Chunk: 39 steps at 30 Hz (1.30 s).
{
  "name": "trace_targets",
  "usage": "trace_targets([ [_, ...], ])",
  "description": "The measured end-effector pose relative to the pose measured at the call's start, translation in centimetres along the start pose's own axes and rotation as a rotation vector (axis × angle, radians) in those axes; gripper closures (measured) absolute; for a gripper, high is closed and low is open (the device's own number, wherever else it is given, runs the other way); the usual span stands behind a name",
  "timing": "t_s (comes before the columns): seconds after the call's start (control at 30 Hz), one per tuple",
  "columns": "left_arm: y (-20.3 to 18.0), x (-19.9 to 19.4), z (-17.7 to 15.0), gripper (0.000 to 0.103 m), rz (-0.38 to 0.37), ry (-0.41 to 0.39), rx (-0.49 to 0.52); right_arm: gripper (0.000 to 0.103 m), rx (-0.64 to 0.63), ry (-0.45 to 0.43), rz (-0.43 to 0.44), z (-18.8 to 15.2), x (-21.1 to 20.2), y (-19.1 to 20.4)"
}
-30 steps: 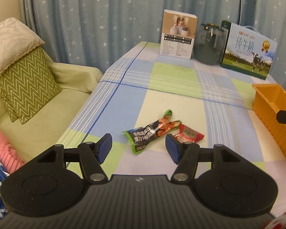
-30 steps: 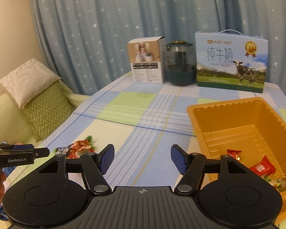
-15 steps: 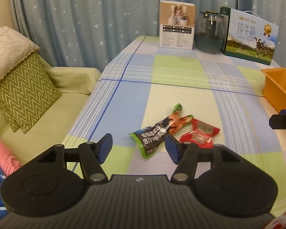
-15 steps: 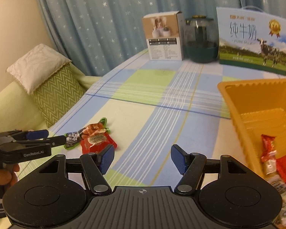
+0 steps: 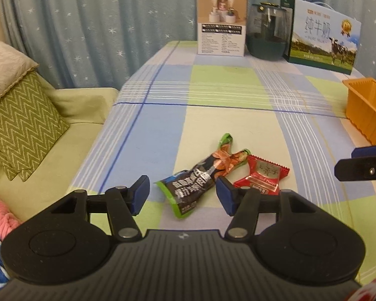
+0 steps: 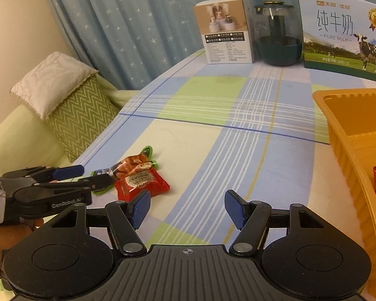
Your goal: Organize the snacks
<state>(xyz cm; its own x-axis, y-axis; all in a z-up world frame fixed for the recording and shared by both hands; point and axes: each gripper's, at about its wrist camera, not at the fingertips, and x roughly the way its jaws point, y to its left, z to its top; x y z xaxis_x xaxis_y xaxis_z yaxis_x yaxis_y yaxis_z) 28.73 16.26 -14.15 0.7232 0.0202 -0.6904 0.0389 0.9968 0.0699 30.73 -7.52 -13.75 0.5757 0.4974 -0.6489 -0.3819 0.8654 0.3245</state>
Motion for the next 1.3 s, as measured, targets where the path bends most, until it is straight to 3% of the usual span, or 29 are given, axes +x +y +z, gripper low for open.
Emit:
trace_targets([
  [0.4,-1.5,1.6,0.5,0.05,-0.044,-0.024,0.115,0.037,0.005,0.01,-0.001,0.1,0.5,-0.3],
  [0.57,-1.8,2.1,0.9,0.069,-0.068,-0.02,0.123,0.037,0.015,0.009,-0.009,0.2,0.6,-0.6],
  [0.77,-2.5,1.8,1.2,0.077,-0.094,0.001,0.128,0.037,0.026,0.003,-0.018,0.3,0.4,-0.8],
  [0.93,-3.2,0.8,1.0,0.078,-0.135,0.044,0.079,0.037,0.038,0.004,-0.019,0.4,0.3,-0.9],
  [1.2,-6.1,-0.2,0.0,0.079,-0.225,0.067,0.155,0.037,0.05,-0.004,-0.019,0.5,0.2,-1.2],
  [1.3,-6.7,-0.9,0.2,0.079,-0.206,0.049,0.198,0.037,0.059,-0.009,-0.007,0.7,0.1,-1.4],
])
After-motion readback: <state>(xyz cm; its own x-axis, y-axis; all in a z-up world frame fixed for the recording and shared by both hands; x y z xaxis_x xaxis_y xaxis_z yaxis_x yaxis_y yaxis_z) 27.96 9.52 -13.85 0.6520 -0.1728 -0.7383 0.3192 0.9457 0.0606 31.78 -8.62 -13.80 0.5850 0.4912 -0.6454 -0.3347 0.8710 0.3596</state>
